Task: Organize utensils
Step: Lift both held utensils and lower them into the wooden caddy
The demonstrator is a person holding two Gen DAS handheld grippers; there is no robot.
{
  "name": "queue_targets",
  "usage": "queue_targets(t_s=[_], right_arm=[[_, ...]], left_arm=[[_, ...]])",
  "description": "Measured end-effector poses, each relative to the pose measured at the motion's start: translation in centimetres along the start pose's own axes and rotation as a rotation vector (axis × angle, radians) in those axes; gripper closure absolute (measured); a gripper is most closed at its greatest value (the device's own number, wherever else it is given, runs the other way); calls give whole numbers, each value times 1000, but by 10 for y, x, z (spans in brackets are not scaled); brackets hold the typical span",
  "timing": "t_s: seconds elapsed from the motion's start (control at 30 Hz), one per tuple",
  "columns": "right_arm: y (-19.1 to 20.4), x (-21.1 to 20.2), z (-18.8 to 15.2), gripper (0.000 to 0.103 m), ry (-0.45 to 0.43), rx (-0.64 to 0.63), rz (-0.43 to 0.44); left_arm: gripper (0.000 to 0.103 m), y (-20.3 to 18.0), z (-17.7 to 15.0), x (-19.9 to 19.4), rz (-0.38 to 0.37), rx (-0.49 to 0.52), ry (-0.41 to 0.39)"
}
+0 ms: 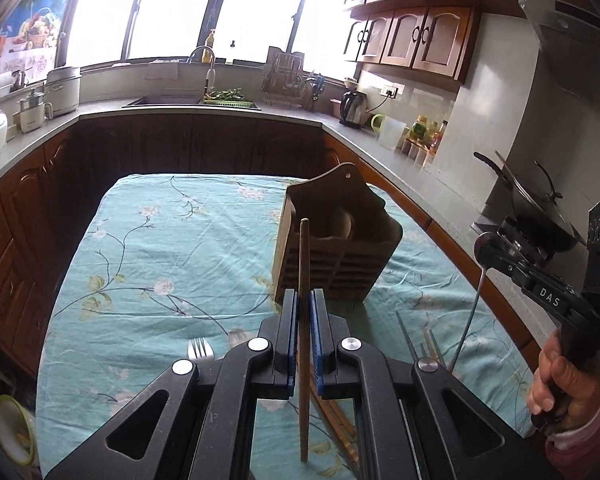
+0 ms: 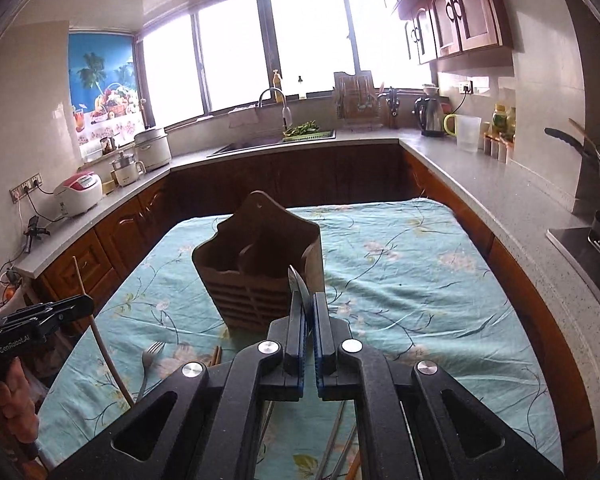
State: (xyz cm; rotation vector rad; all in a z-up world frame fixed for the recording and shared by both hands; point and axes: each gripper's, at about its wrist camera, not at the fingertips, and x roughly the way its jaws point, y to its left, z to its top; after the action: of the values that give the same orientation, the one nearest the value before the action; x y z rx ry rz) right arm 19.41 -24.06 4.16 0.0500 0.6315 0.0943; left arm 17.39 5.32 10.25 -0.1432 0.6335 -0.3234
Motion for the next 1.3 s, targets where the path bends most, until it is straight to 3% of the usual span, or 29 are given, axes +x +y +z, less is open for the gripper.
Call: queue_targets(t_s=[0.27, 0.57, 0.8, 1.0, 1.3], right_arm=[[-3, 12, 17, 100, -58, 30, -16], [-6, 26, 66, 100, -193, 66, -49], [-1, 49, 103, 100, -294, 43, -96], [9, 82, 95, 100, -318, -24, -151], [5, 124, 55, 100, -233, -17, -137]], left_arm=[[99, 0, 7, 3, -14, -10, -53], [99, -7, 52, 11, -33, 28, -163], [99, -1, 91, 39, -35, 27, -262], [99, 5, 96, 88, -5, 4, -324], [99, 13, 55, 177, 31, -56, -263]])
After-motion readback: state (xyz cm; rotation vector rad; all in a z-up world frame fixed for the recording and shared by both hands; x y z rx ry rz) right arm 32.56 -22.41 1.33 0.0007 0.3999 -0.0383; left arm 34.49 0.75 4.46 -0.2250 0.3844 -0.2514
